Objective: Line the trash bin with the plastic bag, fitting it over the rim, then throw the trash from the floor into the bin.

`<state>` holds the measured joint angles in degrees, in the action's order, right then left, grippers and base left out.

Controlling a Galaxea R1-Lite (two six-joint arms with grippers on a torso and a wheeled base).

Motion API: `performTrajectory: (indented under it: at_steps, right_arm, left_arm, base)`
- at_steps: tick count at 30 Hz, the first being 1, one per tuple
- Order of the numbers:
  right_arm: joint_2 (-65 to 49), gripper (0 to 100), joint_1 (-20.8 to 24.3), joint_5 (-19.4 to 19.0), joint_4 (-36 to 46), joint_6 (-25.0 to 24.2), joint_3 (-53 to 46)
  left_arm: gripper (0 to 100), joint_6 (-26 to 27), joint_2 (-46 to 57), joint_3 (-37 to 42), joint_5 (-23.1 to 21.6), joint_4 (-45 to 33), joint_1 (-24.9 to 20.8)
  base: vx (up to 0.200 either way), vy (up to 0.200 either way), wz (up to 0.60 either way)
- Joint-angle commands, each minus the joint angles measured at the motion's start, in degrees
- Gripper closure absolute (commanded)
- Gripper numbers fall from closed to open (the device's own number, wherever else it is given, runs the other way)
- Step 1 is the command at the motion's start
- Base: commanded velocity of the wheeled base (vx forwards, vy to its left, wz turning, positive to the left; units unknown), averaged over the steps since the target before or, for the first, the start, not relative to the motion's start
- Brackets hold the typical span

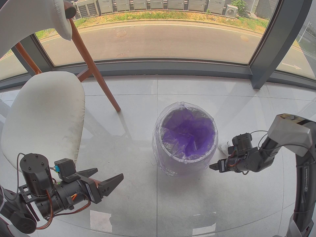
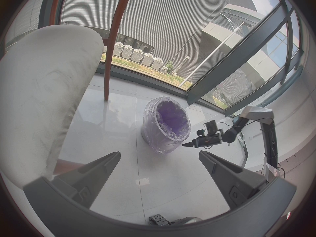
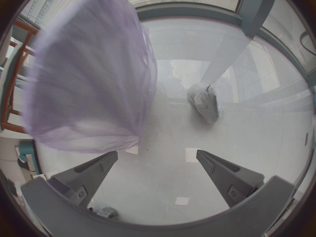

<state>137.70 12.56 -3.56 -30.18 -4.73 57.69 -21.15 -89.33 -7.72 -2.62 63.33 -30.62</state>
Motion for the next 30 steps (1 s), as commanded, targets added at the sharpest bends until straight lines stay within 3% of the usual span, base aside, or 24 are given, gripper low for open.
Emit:
performTrajectory:
  at_steps: [1, 4, 5, 6, 9, 12, 15, 26, 27, 30]
  right_arm:
    - [-24.24, 0, -2.01, -7.78, -1.11, -3.18, -18.14]
    - [-29.95, 0, -1.48, -9.27, -0.49, -11.0, -21.21]
    - [-29.95, 0, -1.48, -9.27, -0.49, -11.0, -21.21]
    - [-30.57, 0, 1.68, -8.83, -0.4, -19.7, -21.56]
    - [-29.86, 0, 6.52, -4.7, -0.4, -30.69, -20.24]
    - [-25.73, 0, 10.38, 0.66, -0.49, -37.9, -17.34]
    - [-22.39, 0, 11.88, 3.65, -0.4, -42.38, -14.88]
    - [-11.93, 0, 12.49, 5.67, 1.88, -48.97, -3.37]
    - [-9.21, 0, 12.23, 6.37, 7.07, -50.38, 3.22]
    - [-6.92, 0, 11.7, 6.9, 11.99, -51.96, 8.94]
  left_arm:
    - [0, 0.06, 3.02, 1.48, -0.19, -0.14, 1.79]
    - [0, 0.23, 3.9, 2.53, -0.37, -0.22, 1.62]
    - [0, 0.23, 3.9, 2.53, -0.37, -0.22, 1.62]
    - [0, 0.06, 4.08, 2.18, -0.37, -0.14, 1.62]
    - [0, -0.03, 4.17, 1.56, -0.37, 0.04, 1.62]
    - [0, 0.06, 4.08, 1.56, -0.46, -0.05, 1.62]
    - [0, 0.06, 3.99, 1.48, -0.37, -0.05, 1.62]
    - [0, 0.06, 3.73, 1.56, -0.37, 0.04, 1.62]
    - [0, 0.06, 3.73, 1.48, -0.37, 0.04, 1.62]
    - [0, 0.06, 3.73, 1.56, -0.37, 0.04, 1.62]
  base:
    - [0.0, 0.0, 0.0]
    - [0.0, 0.0, 0.0]
    - [0.0, 0.0, 0.0]
    - [0.0, 0.0, 0.0]
    - [0.0, 0.0, 0.0]
    - [0.0, 0.0, 0.0]
    - [0.0, 0.0, 0.0]
    - [0.0, 0.0, 0.0]
    - [0.0, 0.0, 0.0]
    - [0.0, 0.0, 0.0]
